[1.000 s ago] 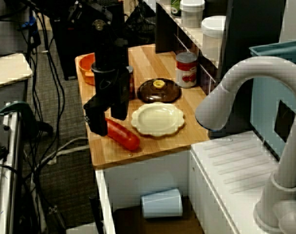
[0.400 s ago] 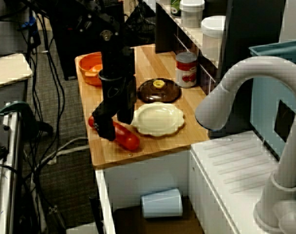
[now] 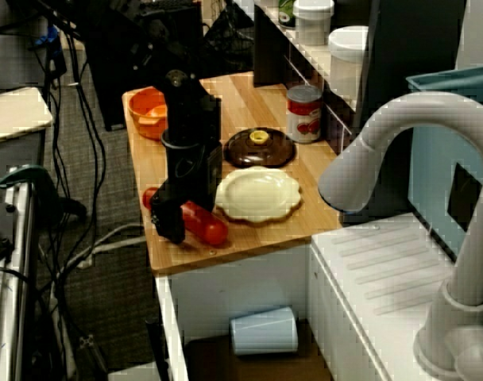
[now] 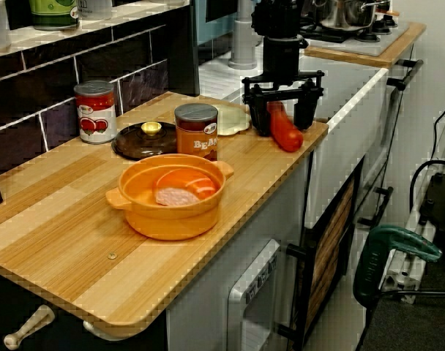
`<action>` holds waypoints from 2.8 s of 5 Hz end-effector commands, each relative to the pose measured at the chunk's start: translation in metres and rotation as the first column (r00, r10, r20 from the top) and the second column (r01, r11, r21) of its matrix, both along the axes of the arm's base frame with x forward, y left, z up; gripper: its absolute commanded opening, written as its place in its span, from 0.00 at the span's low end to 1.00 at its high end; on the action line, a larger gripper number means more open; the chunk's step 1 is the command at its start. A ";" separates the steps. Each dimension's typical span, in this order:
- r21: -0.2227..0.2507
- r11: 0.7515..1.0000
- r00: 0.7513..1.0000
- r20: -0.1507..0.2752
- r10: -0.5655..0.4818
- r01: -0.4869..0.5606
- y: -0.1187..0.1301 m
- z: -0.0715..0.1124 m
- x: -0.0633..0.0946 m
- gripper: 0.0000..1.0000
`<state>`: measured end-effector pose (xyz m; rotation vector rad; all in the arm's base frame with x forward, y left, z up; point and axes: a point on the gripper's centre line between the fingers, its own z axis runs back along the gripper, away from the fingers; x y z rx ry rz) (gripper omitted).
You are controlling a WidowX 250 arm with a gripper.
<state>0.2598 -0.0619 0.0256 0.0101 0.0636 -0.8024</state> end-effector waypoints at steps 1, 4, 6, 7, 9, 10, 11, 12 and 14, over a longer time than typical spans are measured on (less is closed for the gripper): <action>-0.006 1.000 1.000 0.024 -0.006 0.006 0.003 0.008 0.005 0.00; -0.094 0.996 0.999 0.040 -0.001 0.005 0.014 0.054 0.015 0.00; -0.066 0.994 0.992 0.091 0.091 -0.085 0.020 0.041 0.046 0.00; -0.067 0.989 0.983 0.118 0.143 -0.135 0.022 0.040 0.058 0.00; -0.008 0.986 0.981 0.098 0.169 -0.169 0.024 0.036 0.081 0.00; 0.023 0.992 0.989 0.087 0.123 -0.125 0.026 0.034 0.074 0.00; 0.025 0.995 0.992 0.085 0.091 -0.093 0.026 0.035 0.064 1.00; 0.037 0.998 0.997 0.061 0.053 -0.055 0.025 0.034 0.055 1.00; -0.017 0.985 0.984 -0.065 0.168 -0.170 0.060 0.019 0.038 1.00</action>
